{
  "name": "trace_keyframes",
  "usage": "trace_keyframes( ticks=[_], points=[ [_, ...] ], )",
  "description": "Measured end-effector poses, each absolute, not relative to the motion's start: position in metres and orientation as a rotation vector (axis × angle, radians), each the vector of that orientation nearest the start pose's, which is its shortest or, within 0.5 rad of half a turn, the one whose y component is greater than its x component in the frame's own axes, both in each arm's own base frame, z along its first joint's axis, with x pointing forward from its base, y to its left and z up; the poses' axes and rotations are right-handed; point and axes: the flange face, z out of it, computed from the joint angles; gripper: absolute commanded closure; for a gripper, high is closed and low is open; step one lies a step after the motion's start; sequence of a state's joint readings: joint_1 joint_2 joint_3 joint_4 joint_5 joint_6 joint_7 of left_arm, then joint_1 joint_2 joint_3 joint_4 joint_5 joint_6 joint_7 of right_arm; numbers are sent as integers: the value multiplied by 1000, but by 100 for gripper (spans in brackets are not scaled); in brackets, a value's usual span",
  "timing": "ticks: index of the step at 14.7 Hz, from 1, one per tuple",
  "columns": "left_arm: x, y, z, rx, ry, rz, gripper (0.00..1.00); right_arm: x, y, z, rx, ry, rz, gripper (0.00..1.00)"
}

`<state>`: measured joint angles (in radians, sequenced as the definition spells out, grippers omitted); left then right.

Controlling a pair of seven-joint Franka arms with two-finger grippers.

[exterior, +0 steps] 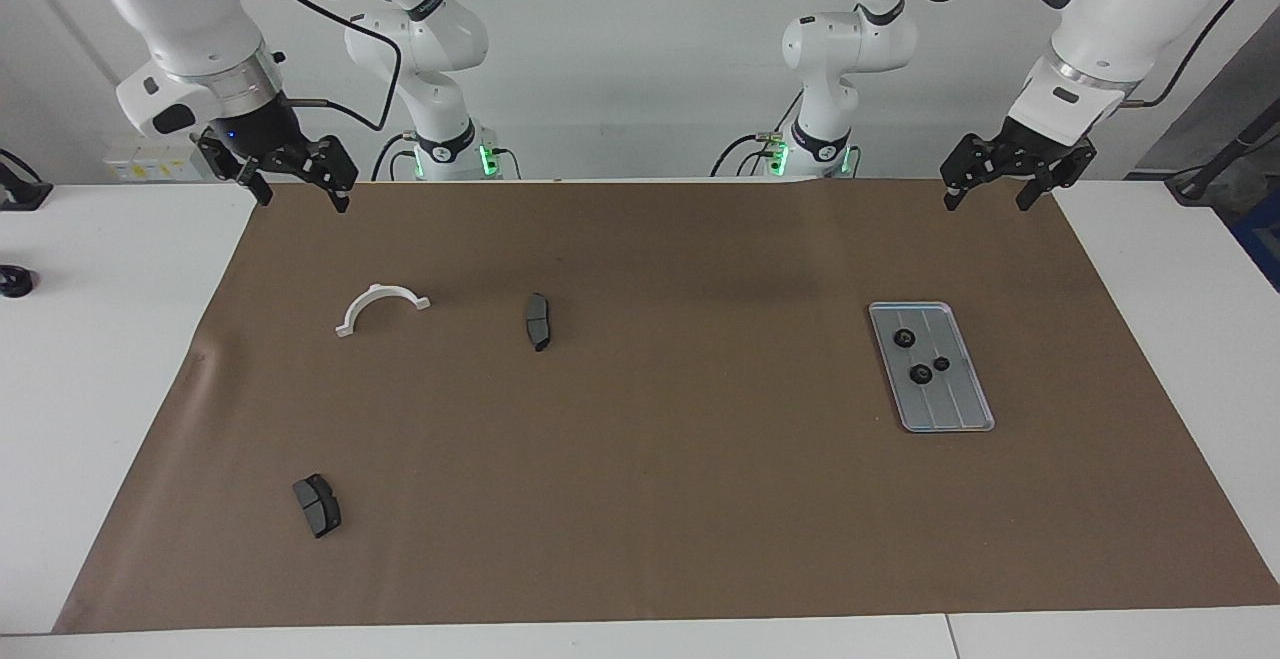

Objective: Place bearing gear from tray to pile
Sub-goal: 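Move the left gripper over the metal tray toward a black gear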

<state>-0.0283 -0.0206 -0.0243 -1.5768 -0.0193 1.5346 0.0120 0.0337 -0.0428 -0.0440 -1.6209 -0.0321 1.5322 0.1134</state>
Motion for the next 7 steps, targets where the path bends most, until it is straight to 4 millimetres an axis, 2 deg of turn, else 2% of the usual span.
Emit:
trace_keyframes(
  ticks=[7],
  points=[
    [543, -26, 631, -3159, 86, 32, 0, 536, -10, 621, -3167, 197, 70, 0]
  ],
)
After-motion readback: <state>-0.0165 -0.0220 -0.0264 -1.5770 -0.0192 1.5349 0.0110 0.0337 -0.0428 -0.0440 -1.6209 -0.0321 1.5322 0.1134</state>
